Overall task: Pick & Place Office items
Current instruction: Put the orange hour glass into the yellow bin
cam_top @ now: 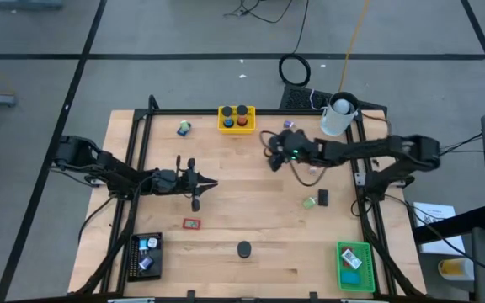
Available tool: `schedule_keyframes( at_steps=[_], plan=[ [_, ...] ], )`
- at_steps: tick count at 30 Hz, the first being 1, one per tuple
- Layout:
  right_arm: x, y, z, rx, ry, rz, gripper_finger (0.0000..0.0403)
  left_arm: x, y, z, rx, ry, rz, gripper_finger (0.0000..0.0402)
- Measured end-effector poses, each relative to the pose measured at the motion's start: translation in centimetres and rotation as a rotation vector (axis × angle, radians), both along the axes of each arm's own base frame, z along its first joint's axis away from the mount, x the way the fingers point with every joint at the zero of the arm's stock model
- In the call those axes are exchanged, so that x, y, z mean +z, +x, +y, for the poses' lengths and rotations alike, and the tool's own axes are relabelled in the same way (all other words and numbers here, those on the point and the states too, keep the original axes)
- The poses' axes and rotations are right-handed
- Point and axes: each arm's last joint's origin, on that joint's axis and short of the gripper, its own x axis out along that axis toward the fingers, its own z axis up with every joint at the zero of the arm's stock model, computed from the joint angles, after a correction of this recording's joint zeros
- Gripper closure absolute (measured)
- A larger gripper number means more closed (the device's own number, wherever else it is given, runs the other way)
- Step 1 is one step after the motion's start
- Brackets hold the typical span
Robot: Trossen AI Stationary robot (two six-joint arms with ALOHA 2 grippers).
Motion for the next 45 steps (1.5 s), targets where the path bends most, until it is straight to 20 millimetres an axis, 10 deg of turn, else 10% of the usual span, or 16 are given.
schedule_keyframes(
  at_steps=[9,45],
  plan=[
    [-0.1,5.7,-1.6,0.080,-0.071,0.063,0.0237,-0.1,0.0,0.0,0.000,-0.002,0.009,0.0355],
    [-2.2,6.6,-2.0,0.109,-0.031,0.072,0.0214,-0.1,0.0,0.0,-0.001,-0.002,0.010,0.0355]
  ],
)
